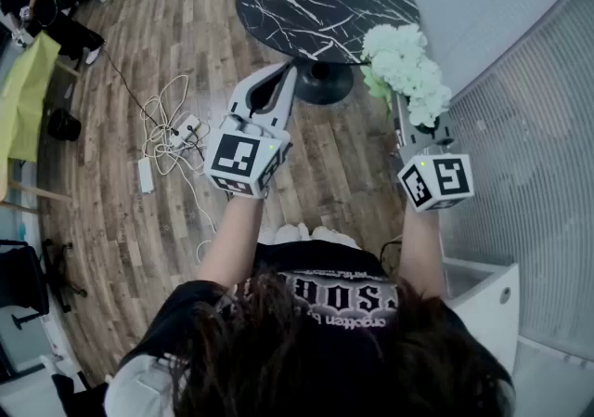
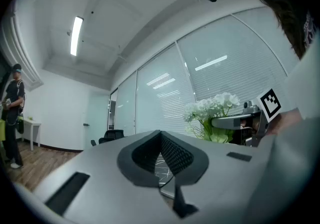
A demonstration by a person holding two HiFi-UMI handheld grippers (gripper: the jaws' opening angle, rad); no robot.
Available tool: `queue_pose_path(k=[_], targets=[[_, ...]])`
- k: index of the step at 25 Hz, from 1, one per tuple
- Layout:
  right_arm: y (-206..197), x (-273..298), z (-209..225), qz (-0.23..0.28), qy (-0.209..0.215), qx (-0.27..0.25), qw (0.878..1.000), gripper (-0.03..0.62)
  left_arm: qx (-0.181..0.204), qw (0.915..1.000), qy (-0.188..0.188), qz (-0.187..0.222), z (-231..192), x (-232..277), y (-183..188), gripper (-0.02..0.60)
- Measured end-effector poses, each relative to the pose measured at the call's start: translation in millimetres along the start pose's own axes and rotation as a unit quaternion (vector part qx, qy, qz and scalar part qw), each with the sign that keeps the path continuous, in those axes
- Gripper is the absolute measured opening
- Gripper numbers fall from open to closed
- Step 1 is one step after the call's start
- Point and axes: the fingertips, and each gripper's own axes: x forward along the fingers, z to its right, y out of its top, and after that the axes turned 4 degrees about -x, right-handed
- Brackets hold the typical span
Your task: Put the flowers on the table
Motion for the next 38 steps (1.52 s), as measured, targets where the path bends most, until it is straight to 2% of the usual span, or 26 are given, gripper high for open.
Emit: queue_pose_path(k=[9, 22, 29, 38], targets=[[-9.4, -1.5, 12.6, -0.013, 0.009, 0.002, 1.000, 0.049, -0.005, 1.0000, 0.004, -0.007, 3.9, 9.4, -8.3, 0.002], [-30.1, 0.7, 41.7, -0.017, 0.015, 0.034, 0.999, 0.051, -0.005, 0.9998, 0.012, -0.016, 7.8, 28.2, -19.9, 0.002], [-44.7, 24.6, 53.7, -0.026, 0.019, 0.033, 0.999, 0.051, -0.019, 0.9997, -0.004, -0.015, 1.9, 55.2, -35.8, 0.002], [-67.7, 84.7, 80.3, -0.046, 0.007, 0.028, 0.999, 0.051, -0.033, 0.9989, -0.027, -0.020, -39.5, 115.6, -55.1, 0.002]])
